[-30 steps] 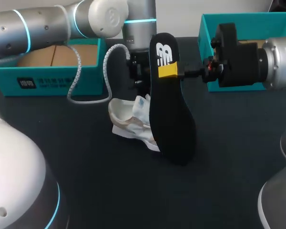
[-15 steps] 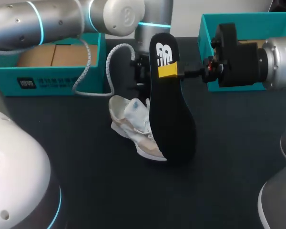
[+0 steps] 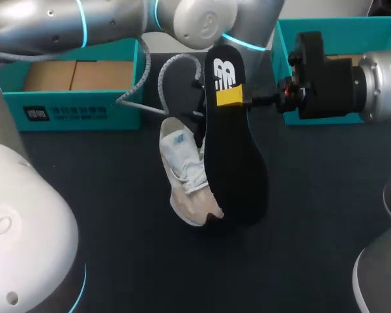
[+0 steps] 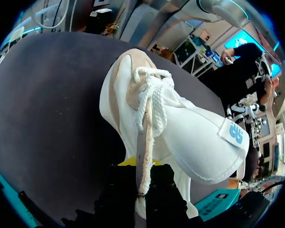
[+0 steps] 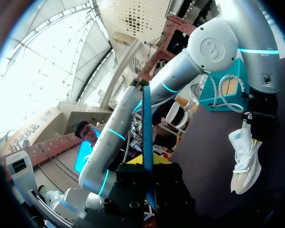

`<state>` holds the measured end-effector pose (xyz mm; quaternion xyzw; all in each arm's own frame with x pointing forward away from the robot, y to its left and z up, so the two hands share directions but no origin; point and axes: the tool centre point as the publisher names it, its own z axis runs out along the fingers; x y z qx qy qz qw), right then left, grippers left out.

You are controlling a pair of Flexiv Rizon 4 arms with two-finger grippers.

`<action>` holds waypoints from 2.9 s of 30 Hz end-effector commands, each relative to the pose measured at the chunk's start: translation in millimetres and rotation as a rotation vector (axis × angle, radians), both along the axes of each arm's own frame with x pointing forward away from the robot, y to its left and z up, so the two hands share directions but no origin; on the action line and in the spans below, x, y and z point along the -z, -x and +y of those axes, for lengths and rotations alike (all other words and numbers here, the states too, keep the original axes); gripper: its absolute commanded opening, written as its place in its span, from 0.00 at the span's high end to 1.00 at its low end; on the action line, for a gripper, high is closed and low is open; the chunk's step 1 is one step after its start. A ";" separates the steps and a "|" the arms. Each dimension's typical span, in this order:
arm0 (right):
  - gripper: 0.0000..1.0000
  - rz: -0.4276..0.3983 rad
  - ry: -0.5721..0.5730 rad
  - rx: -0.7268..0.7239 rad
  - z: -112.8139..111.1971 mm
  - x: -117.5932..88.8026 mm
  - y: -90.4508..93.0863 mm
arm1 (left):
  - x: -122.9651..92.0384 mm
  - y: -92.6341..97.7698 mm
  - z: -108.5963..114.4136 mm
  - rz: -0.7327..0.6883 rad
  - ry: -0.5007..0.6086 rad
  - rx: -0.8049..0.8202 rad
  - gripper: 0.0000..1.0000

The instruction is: Take the shoe out of the shoebox, open the shoe tongue, remove and reinsert the insole, then place the shoe into the shoebox

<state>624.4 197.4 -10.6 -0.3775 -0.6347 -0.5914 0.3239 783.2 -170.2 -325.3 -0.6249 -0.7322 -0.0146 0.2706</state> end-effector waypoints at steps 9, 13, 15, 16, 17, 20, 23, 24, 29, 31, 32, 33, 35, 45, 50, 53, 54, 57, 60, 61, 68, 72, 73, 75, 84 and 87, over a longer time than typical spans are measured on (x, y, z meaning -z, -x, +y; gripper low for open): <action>1.00 0.001 0.002 0.000 3.6 0.1 -1.7 | 1.5 7.7 -8.6 -0.043 -0.017 0.037 1.00; 1.00 0.001 0.002 0.000 3.6 0.1 -1.7 | 4.0 10.8 -11.3 -0.056 -0.035 0.074 1.00; 1.00 0.001 0.002 0.000 3.6 0.1 -1.7 | 4.8 14.3 -13.2 -0.062 -0.039 0.101 1.00; 1.00 0.001 0.002 0.000 3.6 0.1 -1.7 | 5.4 16.6 -13.9 -0.065 -0.042 0.116 1.00; 1.00 0.001 0.002 0.000 3.6 0.1 -1.7 | 6.2 18.8 -14.5 -0.069 -0.043 0.127 1.00; 1.00 0.001 0.002 0.000 3.6 0.1 -1.7 | 10.5 24.8 -16.7 -0.080 -0.053 0.168 1.00; 1.00 0.001 0.002 0.000 3.6 0.1 -1.7 | 15.7 28.8 -18.3 -0.098 -0.063 0.189 1.00; 1.00 0.001 0.002 0.000 3.6 0.1 -1.7 | 16.9 29.7 -18.6 -0.097 -0.066 0.193 1.00; 1.00 0.001 0.002 0.000 3.6 0.1 -1.7 | 25.1 33.6 -20.1 -0.098 -0.075 0.205 1.00; 1.00 0.001 0.002 0.000 3.6 0.1 -1.7 | 29.0 34.9 -20.8 -0.095 -0.079 0.211 1.00; 1.00 0.001 0.002 0.000 3.6 0.1 -1.7 | 31.3 35.4 -21.1 -0.090 -0.085 0.218 1.00; 1.00 0.001 0.002 0.000 3.6 0.1 -1.7 | 34.7 35.8 -21.6 -0.091 -0.088 0.220 1.00; 1.00 0.001 0.002 0.000 3.6 0.1 -1.7 | 39.6 36.5 -22.6 -0.092 -0.090 0.224 1.00; 1.00 0.001 0.002 0.000 3.6 0.1 -1.7 | 62.5 36.0 -28.5 -0.114 -0.111 0.189 1.00; 1.00 0.001 0.002 0.000 3.6 0.1 -1.7 | 58.5 36.2 -28.6 -0.101 -0.100 0.172 0.00; 1.00 0.001 0.002 0.000 3.6 0.1 -1.7 | 50.2 34.7 -28.4 -0.088 -0.073 0.158 0.00; 1.00 0.001 0.002 0.000 3.6 0.1 -1.7 | 45.8 33.7 -28.2 -0.079 -0.057 0.150 0.00; 1.00 0.001 0.002 0.000 3.6 0.1 -1.7 | 33.1 29.6 -27.3 -0.078 -0.004 0.121 0.00; 1.00 0.001 0.002 0.000 3.6 0.1 -1.7 | 18.7 23.1 -26.8 -0.077 0.057 0.085 0.00; 1.00 0.001 0.002 0.000 3.6 0.1 -1.7 | 15.0 20.4 -26.5 -0.080 0.079 0.072 0.00; 1.00 0.001 0.002 0.000 3.6 0.1 -1.7 | -8.5 -1.9 -26.1 -0.108 0.234 -0.033 0.00; 1.00 0.001 0.002 0.000 3.6 0.1 -1.7 | -24.3 -13.2 -23.7 -0.131 0.352 -0.101 0.00; 1.00 0.001 0.002 0.000 3.6 0.1 -1.7 | -29.1 -16.4 -22.6 -0.137 0.384 -0.119 0.00; 1.00 0.001 0.002 0.000 3.6 0.1 -1.7 | -38.0 -20.8 -19.9 -0.148 0.450 -0.140 0.00; 1.00 0.001 0.002 0.000 3.6 0.1 -1.7 | -69.9 -20.8 -8.4 -0.194 0.712 -0.187 0.00; 1.00 0.001 0.002 0.000 3.6 0.1 -1.7 | -76.6 -18.0 -4.0 -0.220 0.784 -0.207 0.00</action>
